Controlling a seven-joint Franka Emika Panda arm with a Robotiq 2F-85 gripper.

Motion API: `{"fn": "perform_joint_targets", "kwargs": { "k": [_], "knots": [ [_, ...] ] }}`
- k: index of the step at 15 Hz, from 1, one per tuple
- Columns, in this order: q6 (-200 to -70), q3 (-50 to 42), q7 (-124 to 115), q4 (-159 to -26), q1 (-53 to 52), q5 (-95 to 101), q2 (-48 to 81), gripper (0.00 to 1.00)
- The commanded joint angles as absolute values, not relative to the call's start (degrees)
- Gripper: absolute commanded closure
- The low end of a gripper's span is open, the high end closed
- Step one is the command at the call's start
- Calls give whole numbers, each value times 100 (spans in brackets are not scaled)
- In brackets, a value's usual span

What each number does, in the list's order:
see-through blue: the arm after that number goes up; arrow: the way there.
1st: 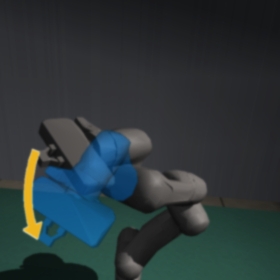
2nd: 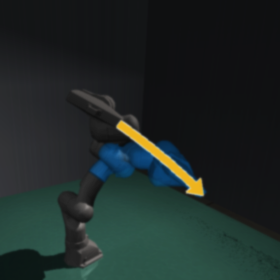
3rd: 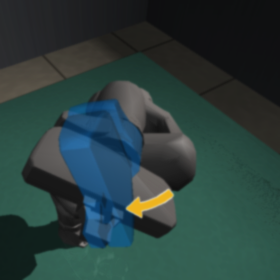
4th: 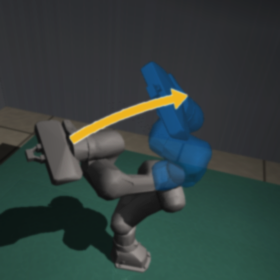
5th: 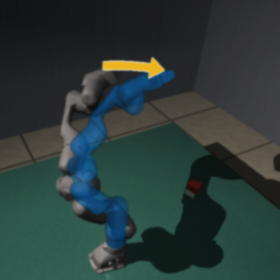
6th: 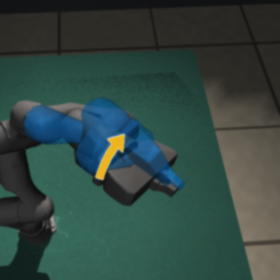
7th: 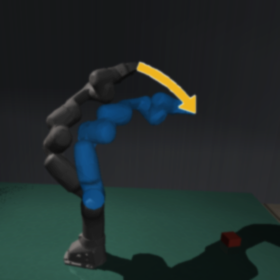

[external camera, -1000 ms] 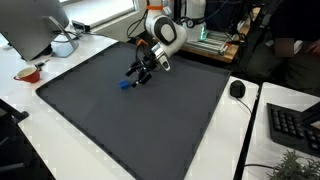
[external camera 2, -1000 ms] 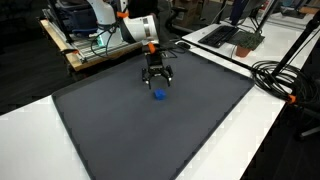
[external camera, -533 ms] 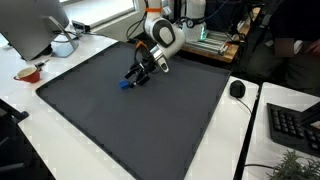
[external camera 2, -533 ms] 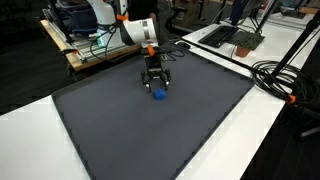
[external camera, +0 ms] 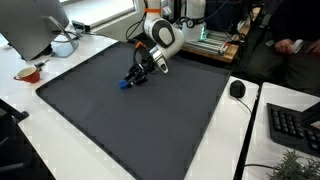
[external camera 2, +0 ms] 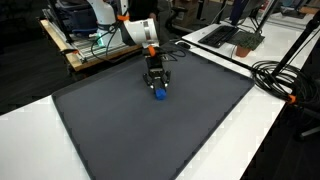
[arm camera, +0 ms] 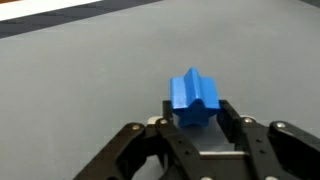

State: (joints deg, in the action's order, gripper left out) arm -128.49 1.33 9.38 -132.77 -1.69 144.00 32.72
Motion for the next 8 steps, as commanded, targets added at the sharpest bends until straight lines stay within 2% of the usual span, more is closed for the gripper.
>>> {"fn": "perform_joint_targets", "kwargs": {
  "k": [1,8],
  "knots": [
    [-12958,112,1013,-13226,-112,14388,3291,77],
    [-13209,192,831,-13497,-79,14371,2807,77]
  ]
}}
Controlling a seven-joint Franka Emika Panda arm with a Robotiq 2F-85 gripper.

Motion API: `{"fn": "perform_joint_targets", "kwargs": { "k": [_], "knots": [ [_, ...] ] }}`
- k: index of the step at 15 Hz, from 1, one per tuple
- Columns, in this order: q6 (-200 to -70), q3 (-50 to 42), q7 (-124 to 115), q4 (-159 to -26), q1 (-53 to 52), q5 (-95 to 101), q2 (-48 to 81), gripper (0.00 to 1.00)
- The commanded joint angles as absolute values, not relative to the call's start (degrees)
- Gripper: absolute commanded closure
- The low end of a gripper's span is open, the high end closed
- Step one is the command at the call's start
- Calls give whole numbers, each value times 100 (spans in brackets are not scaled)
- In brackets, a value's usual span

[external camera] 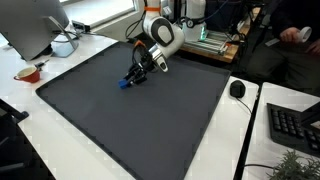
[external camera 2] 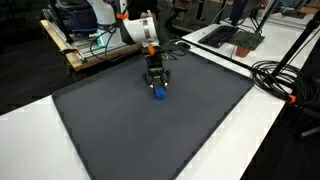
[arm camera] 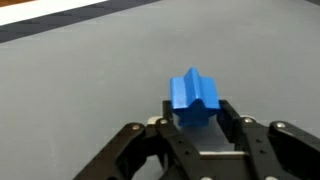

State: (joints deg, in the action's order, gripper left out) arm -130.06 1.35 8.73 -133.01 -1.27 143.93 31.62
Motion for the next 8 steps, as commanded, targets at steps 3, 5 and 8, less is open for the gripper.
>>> {"fn": "perform_joint_targets", "kwargs": {
  "k": [3,5,8],
  "knots": [
    [-13267,193,844,-13536,-90,14361,2664,77],
    [-13289,177,872,-13552,-89,14342,2600,77],
    [-13237,177,836,-13599,-94,14333,2522,77]
  ]
}}
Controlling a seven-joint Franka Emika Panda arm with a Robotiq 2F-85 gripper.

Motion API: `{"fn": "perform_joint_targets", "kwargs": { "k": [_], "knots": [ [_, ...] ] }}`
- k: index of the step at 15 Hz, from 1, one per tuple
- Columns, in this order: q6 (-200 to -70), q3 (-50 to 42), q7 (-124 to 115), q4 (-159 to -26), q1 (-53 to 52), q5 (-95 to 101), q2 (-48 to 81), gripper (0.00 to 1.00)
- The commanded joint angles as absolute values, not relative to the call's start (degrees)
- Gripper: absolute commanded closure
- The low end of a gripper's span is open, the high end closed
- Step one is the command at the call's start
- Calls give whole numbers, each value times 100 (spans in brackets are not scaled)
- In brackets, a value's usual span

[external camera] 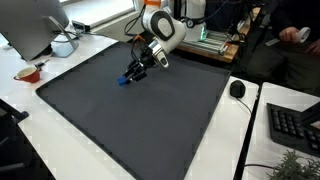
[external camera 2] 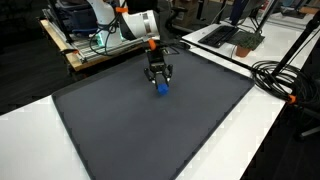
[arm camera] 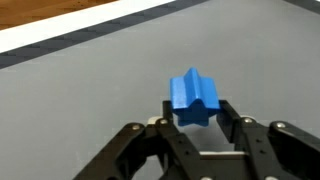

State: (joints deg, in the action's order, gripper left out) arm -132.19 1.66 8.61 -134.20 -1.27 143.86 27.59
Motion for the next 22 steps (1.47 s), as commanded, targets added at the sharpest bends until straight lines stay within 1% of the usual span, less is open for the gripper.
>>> {"fn": "perform_joint_targets", "kwargs": {
  "k": [1,2,22],
  "knots": [
    [-13264,182,828,-13612,-89,14339,2495,77],
    [-13217,186,881,-13452,-115,14359,2706,52],
    [-13217,186,880,-13485,-115,14358,2653,52]
  ]
}}
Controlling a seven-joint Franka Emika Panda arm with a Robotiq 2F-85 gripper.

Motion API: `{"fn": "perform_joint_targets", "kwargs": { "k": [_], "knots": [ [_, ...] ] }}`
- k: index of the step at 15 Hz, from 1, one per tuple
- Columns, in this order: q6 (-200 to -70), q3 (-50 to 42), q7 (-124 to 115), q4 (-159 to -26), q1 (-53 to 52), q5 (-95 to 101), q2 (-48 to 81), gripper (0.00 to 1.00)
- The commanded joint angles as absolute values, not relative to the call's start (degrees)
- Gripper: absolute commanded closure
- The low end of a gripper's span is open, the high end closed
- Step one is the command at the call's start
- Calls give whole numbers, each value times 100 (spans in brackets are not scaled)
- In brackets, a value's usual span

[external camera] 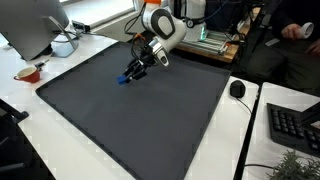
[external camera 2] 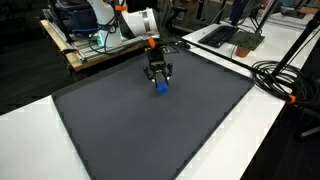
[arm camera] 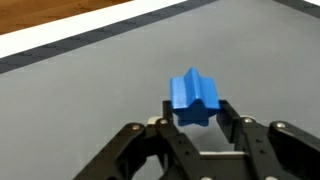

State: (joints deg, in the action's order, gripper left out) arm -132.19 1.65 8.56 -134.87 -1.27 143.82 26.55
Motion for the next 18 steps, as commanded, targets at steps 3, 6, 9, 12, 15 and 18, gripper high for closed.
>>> {"fn": "perform_joint_targets", "kwargs": {
  "k": [3,6,9,12,15,18],
  "knots": [
    [-13217,186,880,-13485,-115,14358,2653,52],
    [-13196,172,913,-13455,-115,14329,2703,77],
    [-13231,152,974,-13393,-105,14303,2818,77],
    [-13284,128,1022,-13321,-88,14262,2948,77],
    [-13298,115,1043,-13269,-80,14231,3048,77],
    [-13308,103,1092,-13232,-79,14168,3117,77]
  ]
}}
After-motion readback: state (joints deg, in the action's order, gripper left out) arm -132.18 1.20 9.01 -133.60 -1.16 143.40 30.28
